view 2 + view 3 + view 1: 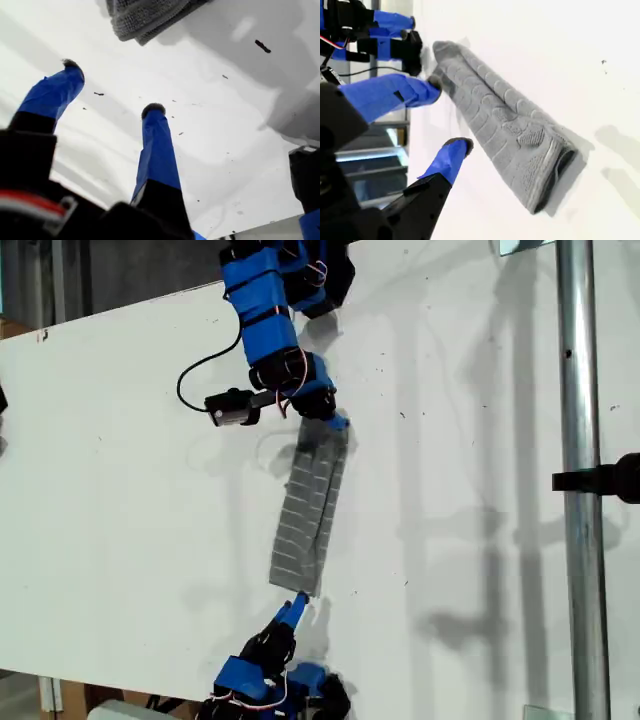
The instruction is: Grasp corners of a towel and fold twice.
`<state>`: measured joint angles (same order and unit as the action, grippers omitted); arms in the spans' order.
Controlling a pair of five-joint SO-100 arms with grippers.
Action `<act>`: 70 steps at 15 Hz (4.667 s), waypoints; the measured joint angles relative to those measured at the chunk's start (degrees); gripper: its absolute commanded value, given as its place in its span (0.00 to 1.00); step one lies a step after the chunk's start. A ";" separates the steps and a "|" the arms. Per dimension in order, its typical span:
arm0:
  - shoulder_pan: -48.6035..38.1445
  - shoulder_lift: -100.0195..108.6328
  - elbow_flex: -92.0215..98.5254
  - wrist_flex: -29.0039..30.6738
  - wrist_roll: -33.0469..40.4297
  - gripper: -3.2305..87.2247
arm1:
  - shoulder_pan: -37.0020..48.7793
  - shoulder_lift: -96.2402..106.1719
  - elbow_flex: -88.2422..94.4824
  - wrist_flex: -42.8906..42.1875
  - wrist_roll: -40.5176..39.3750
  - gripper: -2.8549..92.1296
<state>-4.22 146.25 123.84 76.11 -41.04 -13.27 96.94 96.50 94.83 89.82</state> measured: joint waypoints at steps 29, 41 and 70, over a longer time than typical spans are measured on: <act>13.01 48.87 32.52 -7.29 -12.22 0.17 | 10.81 7.21 41.22 -57.66 8.96 0.03; 12.92 50.10 34.19 -7.29 -11.95 0.15 | 6.94 -4.04 6.33 -43.77 -8.35 0.05; 11.87 52.29 54.58 -2.64 -15.91 0.17 | 13.18 91.58 69.35 -10.46 -3.69 0.10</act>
<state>7.65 198.54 178.42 73.48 -56.95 -0.09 188.53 165.85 84.38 86.13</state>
